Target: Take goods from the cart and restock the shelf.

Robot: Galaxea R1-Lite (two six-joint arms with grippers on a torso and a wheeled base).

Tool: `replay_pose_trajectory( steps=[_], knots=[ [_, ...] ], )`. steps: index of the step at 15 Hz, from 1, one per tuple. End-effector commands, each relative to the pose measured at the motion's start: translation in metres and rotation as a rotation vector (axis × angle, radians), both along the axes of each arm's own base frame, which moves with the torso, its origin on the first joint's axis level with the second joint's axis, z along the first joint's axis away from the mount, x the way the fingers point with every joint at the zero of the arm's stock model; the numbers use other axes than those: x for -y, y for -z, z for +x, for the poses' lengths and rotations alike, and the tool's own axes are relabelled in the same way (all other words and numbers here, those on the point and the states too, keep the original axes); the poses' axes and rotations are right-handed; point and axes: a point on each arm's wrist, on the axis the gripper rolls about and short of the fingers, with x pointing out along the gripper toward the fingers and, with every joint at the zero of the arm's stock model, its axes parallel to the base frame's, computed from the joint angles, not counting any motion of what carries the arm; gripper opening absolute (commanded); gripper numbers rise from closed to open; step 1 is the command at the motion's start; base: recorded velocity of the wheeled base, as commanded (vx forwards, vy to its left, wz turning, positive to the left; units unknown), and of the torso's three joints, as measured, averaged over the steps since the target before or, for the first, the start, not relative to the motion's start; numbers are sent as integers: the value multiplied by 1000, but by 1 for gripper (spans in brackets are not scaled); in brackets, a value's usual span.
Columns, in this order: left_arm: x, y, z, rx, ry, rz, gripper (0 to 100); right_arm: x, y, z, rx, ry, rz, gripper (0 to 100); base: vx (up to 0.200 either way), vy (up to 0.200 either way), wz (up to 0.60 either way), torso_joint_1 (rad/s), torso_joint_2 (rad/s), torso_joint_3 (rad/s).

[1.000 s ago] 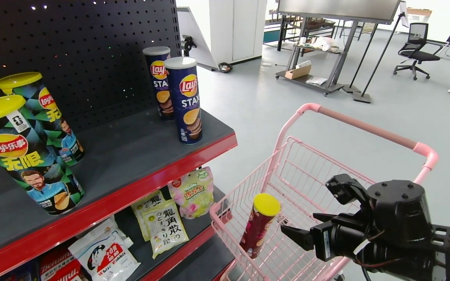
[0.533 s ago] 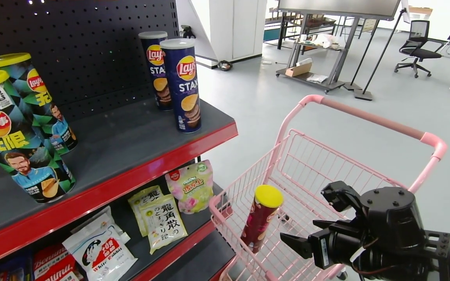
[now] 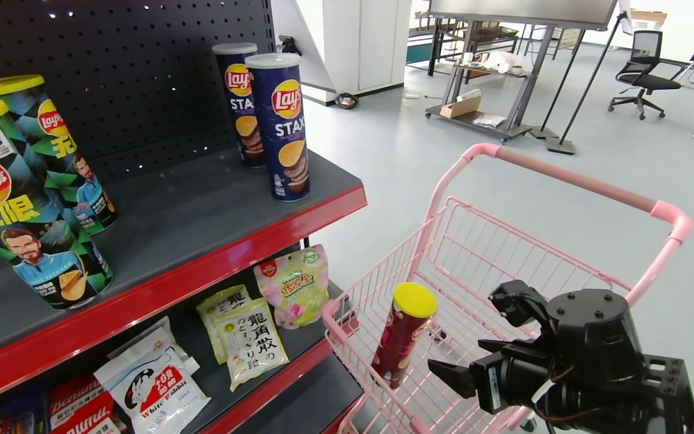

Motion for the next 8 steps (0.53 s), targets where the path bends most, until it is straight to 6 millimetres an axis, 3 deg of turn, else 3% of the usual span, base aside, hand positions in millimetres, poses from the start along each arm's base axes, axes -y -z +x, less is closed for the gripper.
replay_pose_trajectory(
  steps=[1, 4, 8],
  knots=[
    [0, 0, 0, 0, 0, 0, 100, -7, 16, 12, -8, 6, -6, 100, 0, 0, 0, 0, 0, 0],
    [0, 0, 0, 0, 0, 0, 100, -19, 37, 33, 31, 21, 25, 100, 0, 0, 0, 0, 0, 0],
    [0, 0, 0, 0, 0, 0, 100, -23, 42, 50, 53, 44, 46, 100, 0, 0, 0, 0, 0, 0]
  ],
)
